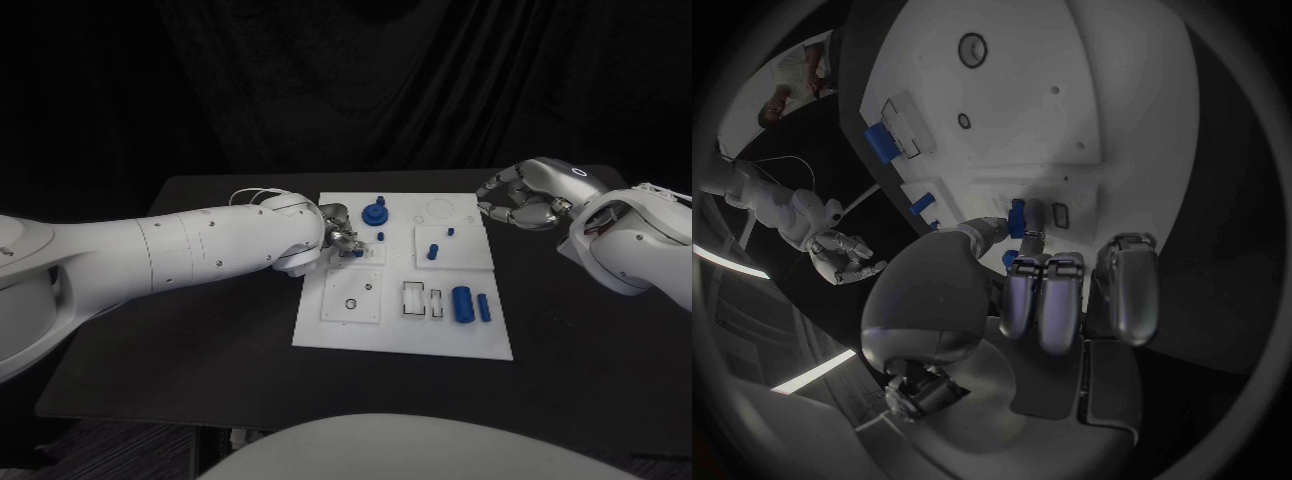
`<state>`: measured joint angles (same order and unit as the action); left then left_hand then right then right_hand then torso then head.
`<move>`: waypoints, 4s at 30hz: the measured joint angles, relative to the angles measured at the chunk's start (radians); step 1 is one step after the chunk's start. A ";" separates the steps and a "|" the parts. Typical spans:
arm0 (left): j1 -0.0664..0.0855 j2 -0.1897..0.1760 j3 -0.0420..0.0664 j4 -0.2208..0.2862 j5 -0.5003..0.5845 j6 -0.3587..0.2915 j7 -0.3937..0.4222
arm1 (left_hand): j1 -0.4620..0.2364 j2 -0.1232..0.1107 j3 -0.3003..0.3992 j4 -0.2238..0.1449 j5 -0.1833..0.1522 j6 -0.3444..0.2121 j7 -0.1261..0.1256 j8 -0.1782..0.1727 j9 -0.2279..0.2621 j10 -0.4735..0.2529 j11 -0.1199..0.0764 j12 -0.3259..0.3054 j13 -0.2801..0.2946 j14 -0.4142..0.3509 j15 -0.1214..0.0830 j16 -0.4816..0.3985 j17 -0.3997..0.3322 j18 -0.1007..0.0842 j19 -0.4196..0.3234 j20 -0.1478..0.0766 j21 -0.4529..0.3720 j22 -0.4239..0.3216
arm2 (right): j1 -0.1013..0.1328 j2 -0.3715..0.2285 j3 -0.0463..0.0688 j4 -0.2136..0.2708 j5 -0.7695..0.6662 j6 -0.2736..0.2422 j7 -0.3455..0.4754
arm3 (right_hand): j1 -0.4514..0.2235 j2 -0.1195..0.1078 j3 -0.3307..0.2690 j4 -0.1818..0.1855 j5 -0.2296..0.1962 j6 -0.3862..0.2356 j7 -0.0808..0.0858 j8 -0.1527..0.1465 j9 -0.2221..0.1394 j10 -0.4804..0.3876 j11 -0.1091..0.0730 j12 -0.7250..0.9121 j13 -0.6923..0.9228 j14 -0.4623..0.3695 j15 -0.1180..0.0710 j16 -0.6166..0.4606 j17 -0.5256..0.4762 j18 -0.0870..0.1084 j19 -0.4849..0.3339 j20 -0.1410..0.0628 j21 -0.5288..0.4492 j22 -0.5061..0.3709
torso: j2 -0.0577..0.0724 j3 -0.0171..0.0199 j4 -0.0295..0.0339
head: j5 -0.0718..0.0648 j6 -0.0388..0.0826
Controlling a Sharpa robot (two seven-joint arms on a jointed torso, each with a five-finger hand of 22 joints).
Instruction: Assemble the parts on the task board
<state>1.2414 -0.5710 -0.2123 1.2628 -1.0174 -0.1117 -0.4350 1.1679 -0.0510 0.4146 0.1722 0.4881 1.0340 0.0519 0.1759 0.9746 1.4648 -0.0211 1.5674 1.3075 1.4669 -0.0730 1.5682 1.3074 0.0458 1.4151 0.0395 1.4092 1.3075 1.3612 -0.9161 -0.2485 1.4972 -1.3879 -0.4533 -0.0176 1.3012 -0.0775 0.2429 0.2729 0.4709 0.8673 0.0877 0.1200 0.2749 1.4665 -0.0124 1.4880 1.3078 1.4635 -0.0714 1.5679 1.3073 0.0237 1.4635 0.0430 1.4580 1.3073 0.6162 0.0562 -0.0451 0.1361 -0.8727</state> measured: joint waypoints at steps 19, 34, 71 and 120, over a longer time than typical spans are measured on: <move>-0.001 0.005 0.001 -0.001 0.000 0.004 0.001 | -0.078 0.019 -0.066 0.052 -0.246 -0.005 0.005 -0.049 -0.034 0.000 0.007 0.000 0.000 0.000 0.007 0.000 0.000 0.000 -0.007 0.007 -0.012 0.000 | -0.001 -0.002 0.000 0.001 0.000 0.012 -0.007 | 0.000 0.000 0.000 0.000 0.000 0.000 0.000 0.000 0.000 0.000 0.000 0.000 0.000 0.000 0.000 0.000 0.000 0.000 0.000 0.000 -0.006 0.001 | 0.000 -0.0007 0.0012 | 0.003 0.000; -0.001 0.004 0.001 -0.001 0.000 0.008 0.002 | -0.089 0.018 -0.089 0.061 -0.257 0.004 0.007 -0.051 -0.037 0.000 0.007 0.000 0.000 0.000 0.007 0.000 0.000 0.000 -0.007 0.007 -0.015 0.000 | -0.001 -0.003 0.000 0.002 0.000 0.020 -0.012 | 0.000 0.000 0.000 0.000 0.000 0.000 0.000 -0.004 -0.001 0.000 0.000 0.000 0.000 0.000 0.000 0.000 0.000 0.000 0.000 0.000 -0.006 0.001 | 0.000 -0.0006 0.0009 | 0.003 0.000; -0.004 -0.004 0.000 -0.005 0.000 0.009 0.004 | -0.107 0.035 -0.147 0.103 -0.274 0.018 0.000 -0.025 0.015 0.000 0.007 0.000 0.000 0.000 0.007 0.000 0.001 0.000 -0.007 0.007 -0.015 0.000 | -0.002 -0.003 0.000 0.000 0.000 0.039 -0.023 | 0.004 0.004 0.005 -0.005 0.000 0.003 0.003 -0.004 -0.003 0.000 0.000 -0.004 0.000 0.000 0.000 0.000 0.000 0.000 0.000 0.000 -0.006 0.000 | 0.000 -0.0006 -0.0002 | 0.009 0.000; -0.005 -0.007 -0.001 -0.011 0.001 0.009 0.029 | -0.267 0.090 -0.353 0.120 -0.421 -0.017 0.009 0.018 0.095 0.002 0.010 -0.008 0.000 0.000 0.014 0.000 0.000 0.000 -0.014 0.014 -0.040 0.000 | -0.004 -0.002 0.000 -0.001 0.000 0.065 -0.042 | 0.013 0.004 0.011 -0.011 0.000 0.006 -0.001 -0.004 -0.004 0.000 0.000 -0.008 -0.001 0.000 0.000 0.000 0.000 0.000 0.000 0.000 -0.011 0.000 | 0.000 -0.0003 -0.0004 | 0.013 0.000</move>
<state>1.2365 -0.5781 -0.2130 1.2521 -1.0167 -0.1023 -0.4061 0.9007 0.0392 0.0616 0.2920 0.0675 1.0174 0.0608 0.1942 1.0693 1.4673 -0.0115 1.5596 1.3074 1.4670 -0.0586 1.5682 1.3076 0.0458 1.4009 0.0538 1.3692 1.3077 1.3575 -0.9182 -0.2485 1.4959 -1.3878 -0.3882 -0.0596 1.3137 -0.0738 0.2541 0.2618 0.4709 0.8733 0.0869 0.1161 0.2708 1.4665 -0.0124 1.4801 1.3073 1.4635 -0.0714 1.5679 1.3073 0.0238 1.4635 0.0430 1.4470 1.3073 0.6161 0.0559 -0.0454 0.1495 -0.8727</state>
